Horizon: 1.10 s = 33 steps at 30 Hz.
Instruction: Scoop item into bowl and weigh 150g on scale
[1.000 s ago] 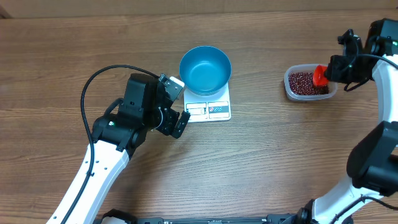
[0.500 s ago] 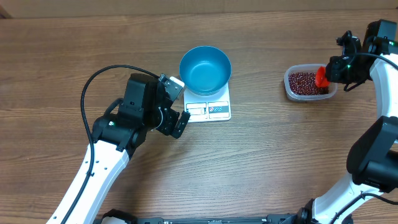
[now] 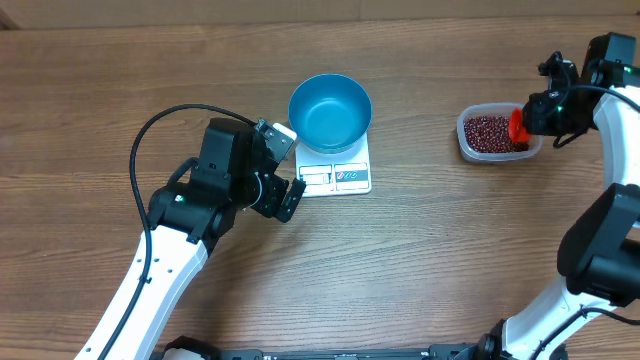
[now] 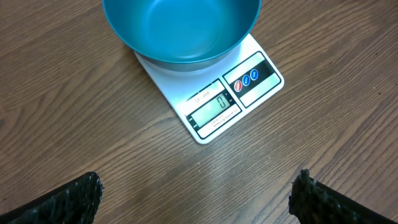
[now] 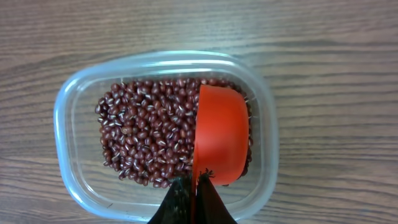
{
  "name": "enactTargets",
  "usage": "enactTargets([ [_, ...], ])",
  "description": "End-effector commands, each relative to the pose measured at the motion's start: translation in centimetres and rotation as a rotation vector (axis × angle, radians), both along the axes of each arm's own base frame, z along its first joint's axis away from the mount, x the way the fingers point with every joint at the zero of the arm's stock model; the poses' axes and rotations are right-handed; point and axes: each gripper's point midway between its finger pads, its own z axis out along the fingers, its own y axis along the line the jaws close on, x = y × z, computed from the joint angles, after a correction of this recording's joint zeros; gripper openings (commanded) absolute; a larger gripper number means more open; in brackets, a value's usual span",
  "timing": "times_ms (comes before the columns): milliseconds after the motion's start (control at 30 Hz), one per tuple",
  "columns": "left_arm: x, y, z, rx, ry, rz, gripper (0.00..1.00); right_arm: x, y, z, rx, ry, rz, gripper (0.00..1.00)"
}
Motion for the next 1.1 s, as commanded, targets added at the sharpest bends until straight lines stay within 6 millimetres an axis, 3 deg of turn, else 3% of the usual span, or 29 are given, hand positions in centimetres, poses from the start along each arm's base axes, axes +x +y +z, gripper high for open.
enactTargets([
  [0, -0.1, 0.0, 0.2, 0.001, -0.011, -0.019, 1.0, 0.4, 0.6, -1.2, 0.008, 0.032, 0.023, 0.04],
  [367, -0.1, 0.0, 0.2, 0.001, -0.01, -0.02, 1.0, 0.5, 4.7, -1.8, 0.109, 0.057, 0.071, 0.04],
  [733, -0.1, 0.0, 0.2, 0.001, -0.011, -0.019, 1.0, -0.5, 6.2, -4.4, 0.22, 0.158, 0.049, 0.04],
  [1067, -0.1, 0.0, 0.2, 0.001, -0.01, -0.02, 0.99, -1.0, 6.0, -3.2, 0.398, 0.142, -0.01, 0.04],
])
